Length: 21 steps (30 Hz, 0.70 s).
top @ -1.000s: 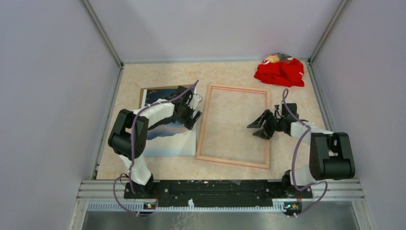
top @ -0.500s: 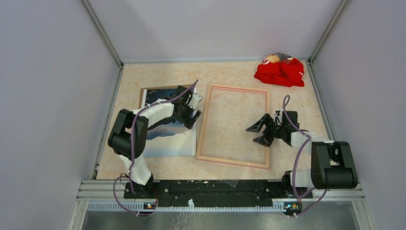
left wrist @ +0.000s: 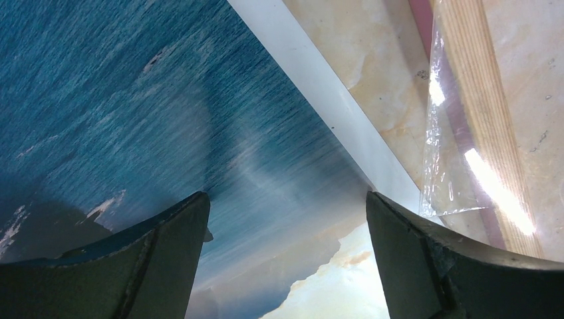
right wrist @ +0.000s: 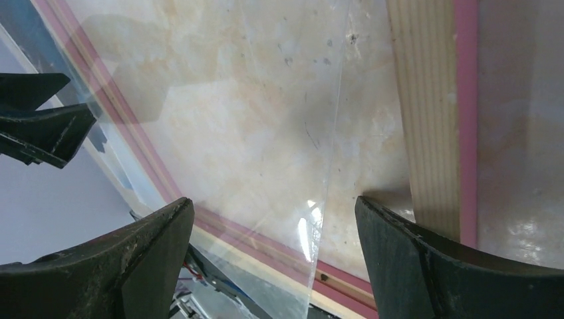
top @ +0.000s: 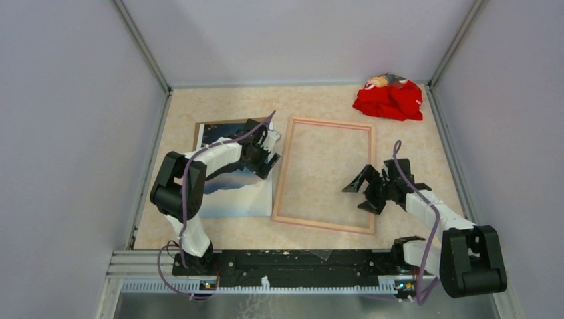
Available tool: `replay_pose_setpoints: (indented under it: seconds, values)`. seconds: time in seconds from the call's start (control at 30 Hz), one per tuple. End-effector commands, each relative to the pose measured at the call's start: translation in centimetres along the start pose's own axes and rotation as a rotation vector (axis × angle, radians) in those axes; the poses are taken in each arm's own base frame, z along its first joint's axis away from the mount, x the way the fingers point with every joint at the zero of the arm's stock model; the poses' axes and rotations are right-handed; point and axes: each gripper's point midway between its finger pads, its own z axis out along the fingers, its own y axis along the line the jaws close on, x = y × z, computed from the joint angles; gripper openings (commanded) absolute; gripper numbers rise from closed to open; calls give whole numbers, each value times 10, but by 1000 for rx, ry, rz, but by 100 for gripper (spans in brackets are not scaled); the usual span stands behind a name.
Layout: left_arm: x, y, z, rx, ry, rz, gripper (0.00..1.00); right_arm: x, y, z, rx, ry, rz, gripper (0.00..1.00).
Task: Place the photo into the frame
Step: Place the photo frame item in the photo frame, then pick up the photo frame item from the photo frame.
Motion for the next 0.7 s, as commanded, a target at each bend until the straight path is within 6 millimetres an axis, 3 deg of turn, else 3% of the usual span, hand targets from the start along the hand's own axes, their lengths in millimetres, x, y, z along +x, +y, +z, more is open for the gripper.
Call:
replay_pose_setpoints:
  seconds: [0.0,0.5,0.67]
  values:
    - [1,3,-1,-29,-2,17,94,8,-4,-2,55,-8,10,91]
    - [1,3,-1,-30,-2,21,93,24,-5,25,-63,-24,33,77]
    - [2,1,0,-22,3,22,93,9,22,18,-164,-104,-27,75]
